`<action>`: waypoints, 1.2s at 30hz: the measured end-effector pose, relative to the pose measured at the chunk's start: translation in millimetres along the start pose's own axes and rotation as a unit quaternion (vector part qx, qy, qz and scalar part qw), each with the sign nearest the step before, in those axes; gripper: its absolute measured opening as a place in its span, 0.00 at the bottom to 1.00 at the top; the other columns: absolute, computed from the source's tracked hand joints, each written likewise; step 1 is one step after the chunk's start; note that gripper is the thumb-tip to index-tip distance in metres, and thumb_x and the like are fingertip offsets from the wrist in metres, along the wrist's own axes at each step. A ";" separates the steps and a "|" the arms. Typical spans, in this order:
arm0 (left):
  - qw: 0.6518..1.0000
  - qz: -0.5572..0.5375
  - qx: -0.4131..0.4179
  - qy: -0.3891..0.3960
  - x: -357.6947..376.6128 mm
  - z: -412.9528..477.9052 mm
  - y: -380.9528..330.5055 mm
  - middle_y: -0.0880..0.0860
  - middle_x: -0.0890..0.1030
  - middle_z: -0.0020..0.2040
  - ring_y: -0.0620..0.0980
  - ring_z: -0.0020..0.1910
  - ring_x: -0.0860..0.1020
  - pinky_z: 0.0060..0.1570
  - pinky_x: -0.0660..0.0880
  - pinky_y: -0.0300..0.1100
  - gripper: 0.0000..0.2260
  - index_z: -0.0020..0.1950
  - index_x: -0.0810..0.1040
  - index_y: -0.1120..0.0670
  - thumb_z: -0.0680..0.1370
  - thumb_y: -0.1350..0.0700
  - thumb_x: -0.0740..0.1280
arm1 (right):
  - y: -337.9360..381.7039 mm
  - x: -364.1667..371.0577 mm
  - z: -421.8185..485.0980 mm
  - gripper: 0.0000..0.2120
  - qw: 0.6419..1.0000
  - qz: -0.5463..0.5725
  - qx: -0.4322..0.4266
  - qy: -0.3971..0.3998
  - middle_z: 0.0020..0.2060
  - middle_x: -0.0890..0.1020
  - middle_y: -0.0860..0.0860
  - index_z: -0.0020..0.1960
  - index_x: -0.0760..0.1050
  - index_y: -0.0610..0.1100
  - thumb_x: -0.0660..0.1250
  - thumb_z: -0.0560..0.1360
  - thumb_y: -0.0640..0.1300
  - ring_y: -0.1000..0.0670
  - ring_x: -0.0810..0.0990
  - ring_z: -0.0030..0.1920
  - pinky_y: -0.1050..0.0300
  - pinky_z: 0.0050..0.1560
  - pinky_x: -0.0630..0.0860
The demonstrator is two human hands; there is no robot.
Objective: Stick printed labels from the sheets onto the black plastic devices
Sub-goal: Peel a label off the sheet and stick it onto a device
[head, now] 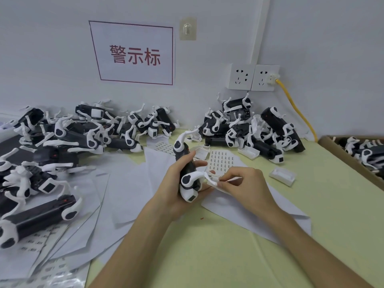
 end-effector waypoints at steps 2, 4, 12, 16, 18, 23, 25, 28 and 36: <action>1.000 -0.003 -0.001 -0.001 -0.6 0.4 0.5 0.68 0.79 0.60 0.63 0.57 0.78 0.72 0.68 0.62 0.21 0.50 0.83 0.60 0.68 0.45 0.77 | -0.2 0.2 0.2 0.08 1.000 -0.008 0.003 0.001 0.35 0.85 0.58 0.38 0.83 0.52 0.80 0.69 0.43 0.57 0.85 0.35 0.66 0.36 0.75; 1.000 -0.004 0.002 -0.003 -0.5 0.3 0.4 0.66 0.80 0.61 0.63 0.56 0.79 0.71 0.71 0.59 0.22 0.53 0.81 0.60 0.68 0.45 0.76 | 0.3 0.4 0.7 0.08 1.000 -0.013 0.005 0.003 0.34 0.85 0.58 0.37 0.83 0.52 0.80 0.69 0.42 0.59 0.84 0.35 0.70 0.37 0.74; 1.000 0.013 0.011 0.021 8.9 -3.7 -0.5 0.62 0.84 0.60 0.59 0.58 0.84 0.55 0.79 0.51 0.21 0.54 0.77 0.59 0.71 0.44 0.72 | 3.8 -1.7 -0.5 0.12 1.000 -0.011 0.018 -0.004 0.31 0.84 0.59 0.34 0.80 0.52 0.81 0.69 0.40 0.60 0.82 0.32 0.72 0.34 0.71; 1.000 0.011 0.010 0.027 10.2 -4.8 0.1 0.63 0.84 0.59 0.59 0.54 0.85 0.45 0.82 0.46 0.22 0.54 0.77 0.59 0.71 0.44 0.72 | 5.5 -1.7 -1.3 0.12 1.000 -0.007 0.021 -0.003 0.32 0.84 0.57 0.34 0.80 0.50 0.80 0.70 0.39 0.59 0.82 0.31 0.72 0.34 0.70; 1.000 0.001 0.008 0.025 9.1 -4.1 0.6 0.65 0.84 0.59 0.59 0.55 0.85 0.45 0.82 0.47 0.21 0.53 0.77 0.59 0.71 0.44 0.72 | 6.0 -2.1 -1.3 0.12 1.000 -0.003 0.020 -0.005 0.33 0.85 0.57 0.35 0.80 0.50 0.80 0.70 0.39 0.57 0.84 0.33 0.71 0.34 0.71; 1.000 -0.014 0.008 0.020 4.5 -2.3 1.4 0.69 0.81 0.60 0.63 0.59 0.83 0.49 0.83 0.50 0.22 0.54 0.78 0.60 0.72 0.44 0.74 | 6.4 -0.7 -1.6 0.10 1.000 -0.001 0.014 0.001 0.36 0.85 0.57 0.37 0.81 0.50 0.79 0.70 0.37 0.55 0.85 0.35 0.69 0.36 0.72; 1.000 -0.019 0.012 0.014 2.8 -1.5 0.6 0.70 0.79 0.63 0.64 0.59 0.82 0.54 0.82 0.53 0.23 0.55 0.78 0.61 0.71 0.44 0.75 | 6.8 0.7 -2.1 0.10 1.000 -0.006 0.010 0.006 0.34 0.84 0.57 0.38 0.81 0.50 0.77 0.71 0.37 0.56 0.84 0.33 0.69 0.34 0.70; 1.000 -0.025 0.016 0.004 0.9 -0.4 -0.9 0.71 0.77 0.65 0.63 0.56 0.80 0.65 0.75 0.55 0.24 0.55 0.78 0.60 0.70 0.43 0.75 | 9.4 1.4 -1.7 0.11 1.000 0.019 0.004 0.008 0.35 0.84 0.55 0.38 0.82 0.50 0.72 0.72 0.35 0.57 0.81 0.31 0.70 0.33 0.69; 0.999 -0.025 0.026 -0.006 -1.3 -1.6 -4.9 0.67 0.81 0.62 0.64 0.56 0.81 0.68 0.72 0.57 0.26 0.56 0.77 0.60 0.68 0.43 0.75 | -4.8 3.4 4.5 0.13 0.985 0.146 0.078 0.040 0.43 0.87 0.53 0.35 0.83 0.46 0.62 0.65 0.35 0.54 0.83 0.46 0.63 0.44 0.75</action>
Point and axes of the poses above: each hand's wrist, its own z-axis towards the middle knuckle, its own x-axis out of the palm, y = z × x, the point moved 8 cm from there along z, towards the middle knuckle
